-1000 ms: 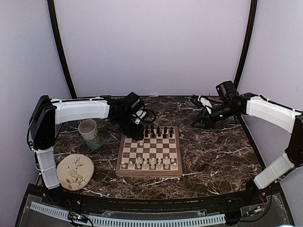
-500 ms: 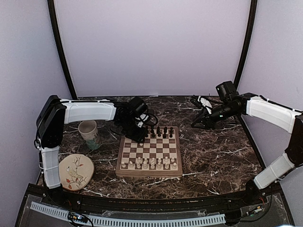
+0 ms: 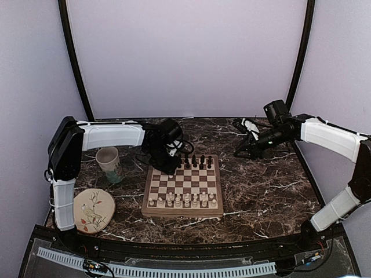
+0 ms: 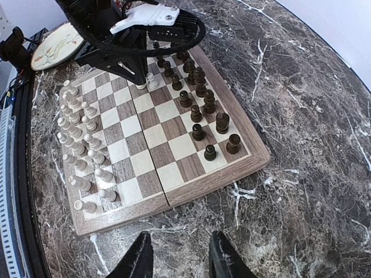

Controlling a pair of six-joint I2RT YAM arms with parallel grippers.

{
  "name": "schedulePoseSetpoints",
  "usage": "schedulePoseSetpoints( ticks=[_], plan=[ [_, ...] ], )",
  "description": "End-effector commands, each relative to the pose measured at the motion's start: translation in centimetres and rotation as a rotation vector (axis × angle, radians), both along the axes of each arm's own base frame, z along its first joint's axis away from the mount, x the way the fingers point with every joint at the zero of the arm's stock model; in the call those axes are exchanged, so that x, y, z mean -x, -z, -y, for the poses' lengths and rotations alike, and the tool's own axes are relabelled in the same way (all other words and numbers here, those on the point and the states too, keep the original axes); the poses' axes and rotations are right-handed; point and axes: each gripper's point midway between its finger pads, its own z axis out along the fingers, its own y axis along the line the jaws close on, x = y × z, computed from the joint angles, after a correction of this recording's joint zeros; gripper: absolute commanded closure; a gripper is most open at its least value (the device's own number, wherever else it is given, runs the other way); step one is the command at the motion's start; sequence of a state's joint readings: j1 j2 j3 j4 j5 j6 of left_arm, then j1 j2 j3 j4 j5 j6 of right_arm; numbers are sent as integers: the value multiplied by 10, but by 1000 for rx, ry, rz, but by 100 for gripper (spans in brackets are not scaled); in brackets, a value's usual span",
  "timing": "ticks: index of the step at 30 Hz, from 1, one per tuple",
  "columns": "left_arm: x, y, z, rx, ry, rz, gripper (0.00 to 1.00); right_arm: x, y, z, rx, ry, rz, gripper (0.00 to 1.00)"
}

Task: Set up the chess pieces on the board
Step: Pick up the pawn from the chessboard, then place the pawn on b2.

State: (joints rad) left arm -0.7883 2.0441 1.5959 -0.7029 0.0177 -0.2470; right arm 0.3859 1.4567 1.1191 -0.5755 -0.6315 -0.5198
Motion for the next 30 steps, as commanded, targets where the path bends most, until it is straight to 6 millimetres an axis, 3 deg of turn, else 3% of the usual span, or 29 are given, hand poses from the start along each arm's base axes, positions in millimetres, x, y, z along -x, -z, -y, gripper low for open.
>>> schedulePoseSetpoints(
  ticks=[1, 7, 15, 22, 30],
  plan=[
    [14, -7, -10, -36, 14, -44, 88, -1, 5, 0, -1, -6, -8, 66],
    [29, -21, -24, -38, 27, -45, 96, -1, 6, 0, 0, -5, -13, 67],
    [66, -37, -41, 21, 83, -82, 96, -2, 8, -1, 2, -5, -20, 67],
    [95, -30, -38, 73, 165, -134, 96, -3, 12, -1, 8, -6, -34, 67],
    [102, -14, -26, 69, 210, -162, 96, -4, 14, -1, 14, -3, -39, 67]
  ],
)
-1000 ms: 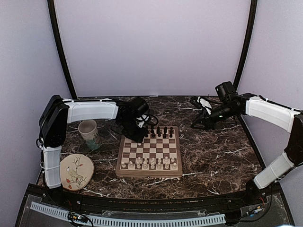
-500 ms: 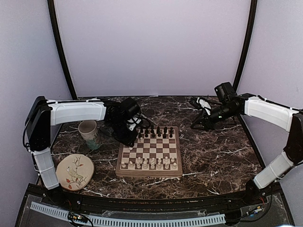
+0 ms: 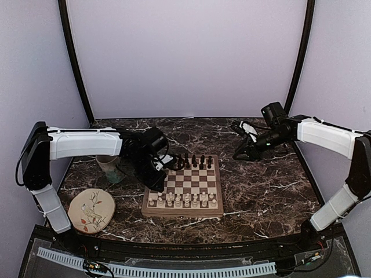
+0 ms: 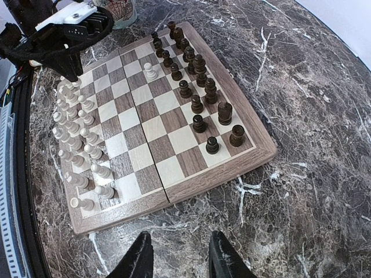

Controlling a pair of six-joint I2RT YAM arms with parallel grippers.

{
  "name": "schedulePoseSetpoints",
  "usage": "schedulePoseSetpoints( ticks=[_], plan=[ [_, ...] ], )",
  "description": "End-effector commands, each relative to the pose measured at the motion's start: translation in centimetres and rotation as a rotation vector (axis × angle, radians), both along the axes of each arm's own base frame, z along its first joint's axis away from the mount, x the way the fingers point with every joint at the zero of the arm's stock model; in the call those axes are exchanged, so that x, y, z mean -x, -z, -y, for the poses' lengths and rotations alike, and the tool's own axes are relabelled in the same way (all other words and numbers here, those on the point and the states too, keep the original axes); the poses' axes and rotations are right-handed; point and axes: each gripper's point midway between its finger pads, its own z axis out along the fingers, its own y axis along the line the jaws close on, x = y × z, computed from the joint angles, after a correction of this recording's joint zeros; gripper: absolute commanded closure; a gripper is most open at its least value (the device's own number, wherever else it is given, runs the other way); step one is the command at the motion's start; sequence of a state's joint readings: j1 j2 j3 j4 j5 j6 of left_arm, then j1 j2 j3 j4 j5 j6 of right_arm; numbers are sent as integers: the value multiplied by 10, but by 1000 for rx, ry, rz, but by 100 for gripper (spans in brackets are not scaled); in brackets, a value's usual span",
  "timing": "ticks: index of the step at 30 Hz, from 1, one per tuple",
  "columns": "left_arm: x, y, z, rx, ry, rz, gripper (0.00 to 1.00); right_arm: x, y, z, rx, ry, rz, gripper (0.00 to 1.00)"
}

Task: Set up the chess pieces on the board
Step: Place the pawn on b2.

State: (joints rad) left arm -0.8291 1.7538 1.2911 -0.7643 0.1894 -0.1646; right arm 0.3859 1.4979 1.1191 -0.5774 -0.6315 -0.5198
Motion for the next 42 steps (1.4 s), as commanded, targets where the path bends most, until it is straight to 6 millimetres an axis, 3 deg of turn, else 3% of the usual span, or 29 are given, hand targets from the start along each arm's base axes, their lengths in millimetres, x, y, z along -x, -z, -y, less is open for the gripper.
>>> schedulePoseSetpoints(
  ticks=[1, 17, 42],
  plan=[
    [4, 6, 10, 20, 45, -14, 96, -2, 1, 0, -1, -2, -1, 67],
    [-3, 20, 9, -38, 43, 4, 92, -2, 7, 0, 8, -10, -19, 67],
    [-4, 19, 16, -13, 35, -2, 81, -1, 9, 0, 12, -16, -29, 66]
  ],
)
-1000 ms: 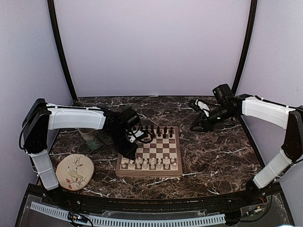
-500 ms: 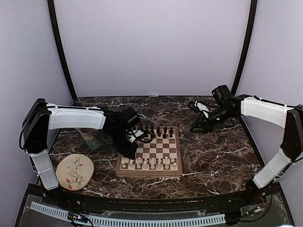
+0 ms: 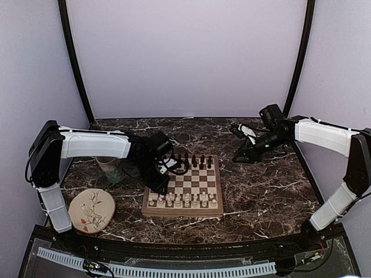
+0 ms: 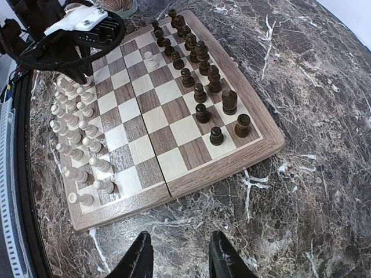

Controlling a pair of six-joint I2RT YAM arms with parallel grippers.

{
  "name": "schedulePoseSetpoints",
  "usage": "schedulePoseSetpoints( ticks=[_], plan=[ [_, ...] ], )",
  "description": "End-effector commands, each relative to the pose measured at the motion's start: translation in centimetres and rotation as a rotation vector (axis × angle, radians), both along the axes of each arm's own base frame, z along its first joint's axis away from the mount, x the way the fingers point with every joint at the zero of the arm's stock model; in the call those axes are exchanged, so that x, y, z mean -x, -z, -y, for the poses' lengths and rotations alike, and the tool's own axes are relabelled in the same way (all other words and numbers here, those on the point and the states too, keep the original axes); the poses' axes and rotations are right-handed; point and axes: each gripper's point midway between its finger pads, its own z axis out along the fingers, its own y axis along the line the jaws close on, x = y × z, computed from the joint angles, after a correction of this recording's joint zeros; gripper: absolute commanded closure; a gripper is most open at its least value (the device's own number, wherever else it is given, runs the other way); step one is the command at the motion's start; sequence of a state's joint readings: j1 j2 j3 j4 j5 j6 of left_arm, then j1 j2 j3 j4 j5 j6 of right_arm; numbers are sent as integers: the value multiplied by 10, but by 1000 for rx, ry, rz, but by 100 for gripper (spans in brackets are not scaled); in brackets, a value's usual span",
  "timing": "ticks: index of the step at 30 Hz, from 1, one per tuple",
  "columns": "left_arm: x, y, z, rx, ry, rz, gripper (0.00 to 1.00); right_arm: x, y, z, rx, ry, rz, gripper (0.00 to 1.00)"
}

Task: Set up the chess pieces on the board
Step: Place the pawn on b2, then pick up the pawn from the chessboard.

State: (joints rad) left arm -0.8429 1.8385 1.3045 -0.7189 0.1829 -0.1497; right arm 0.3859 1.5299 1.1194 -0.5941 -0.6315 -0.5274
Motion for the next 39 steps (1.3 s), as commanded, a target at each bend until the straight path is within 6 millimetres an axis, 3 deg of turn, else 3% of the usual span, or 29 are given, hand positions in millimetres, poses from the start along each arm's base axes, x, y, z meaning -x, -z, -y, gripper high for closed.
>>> schedulePoseSetpoints(
  ticks=[1, 5, 10, 18, 27, 39],
  plan=[
    [0, -4, 5, 9, 9, 5, 80, -2, -4, -1, -7, -12, 11, 66],
    [-2, -9, 5, 9, 5, 18, 79, -2, -4, -1, -6, -11, 11, 66],
    [-17, -31, 10, 33, -8, 91, 74, -2, -4, -1, -6, -12, 12, 66],
    [-68, -53, 21, 28, -111, 295, 72, -2, -5, -1, -2, -13, 16, 66],
    [-97, -42, 40, -5, -121, 338, 70, -1, -7, 0, -2, -13, 24, 66],
    [-110, -25, 37, -73, -135, 362, 70, -1, -6, 1, 4, -18, 24, 66]
  ],
)
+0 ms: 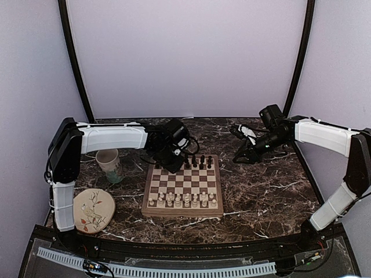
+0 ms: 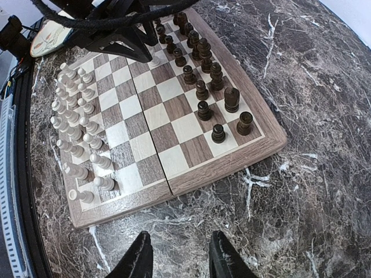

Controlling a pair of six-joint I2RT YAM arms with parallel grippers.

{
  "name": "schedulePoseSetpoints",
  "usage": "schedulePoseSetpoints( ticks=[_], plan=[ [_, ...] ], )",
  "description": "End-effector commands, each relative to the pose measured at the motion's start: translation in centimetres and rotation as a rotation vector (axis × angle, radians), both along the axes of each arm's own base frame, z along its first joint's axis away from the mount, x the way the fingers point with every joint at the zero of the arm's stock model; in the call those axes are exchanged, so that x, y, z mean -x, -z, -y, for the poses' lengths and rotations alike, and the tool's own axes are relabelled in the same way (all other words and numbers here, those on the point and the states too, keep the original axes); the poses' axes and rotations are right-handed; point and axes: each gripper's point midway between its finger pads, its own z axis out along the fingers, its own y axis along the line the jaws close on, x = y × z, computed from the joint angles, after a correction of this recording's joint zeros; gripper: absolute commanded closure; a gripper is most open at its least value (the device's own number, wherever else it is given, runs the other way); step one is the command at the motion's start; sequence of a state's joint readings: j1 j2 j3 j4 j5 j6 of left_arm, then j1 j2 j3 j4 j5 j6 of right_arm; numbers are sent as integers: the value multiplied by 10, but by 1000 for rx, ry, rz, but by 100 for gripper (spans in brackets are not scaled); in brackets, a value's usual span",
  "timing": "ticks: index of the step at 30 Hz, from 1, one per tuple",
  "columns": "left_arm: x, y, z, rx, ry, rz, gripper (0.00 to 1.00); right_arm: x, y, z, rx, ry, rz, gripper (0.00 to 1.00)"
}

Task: Set up the chess pieces on the board
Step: Pick up the pawn from the chessboard.

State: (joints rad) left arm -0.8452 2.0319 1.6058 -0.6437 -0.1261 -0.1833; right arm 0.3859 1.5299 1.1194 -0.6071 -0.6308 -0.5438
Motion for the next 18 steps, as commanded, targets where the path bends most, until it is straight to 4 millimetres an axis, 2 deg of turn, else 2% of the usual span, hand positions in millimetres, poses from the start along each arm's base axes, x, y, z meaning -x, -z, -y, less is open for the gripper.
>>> schedulePoseSetpoints(
  ticks=[1, 9, 18],
  plan=[
    [-7, -4, -1, -22, -15, 29, 70, -3, -7, 0, -3, -7, 23, 66],
    [-8, -1, 1, -25, -6, 24, 72, -3, -3, 0, 6, -10, 11, 66],
    [-4, 9, 4, -22, 14, -18, 79, -3, -1, 0, 11, -10, 6, 66]
  ],
)
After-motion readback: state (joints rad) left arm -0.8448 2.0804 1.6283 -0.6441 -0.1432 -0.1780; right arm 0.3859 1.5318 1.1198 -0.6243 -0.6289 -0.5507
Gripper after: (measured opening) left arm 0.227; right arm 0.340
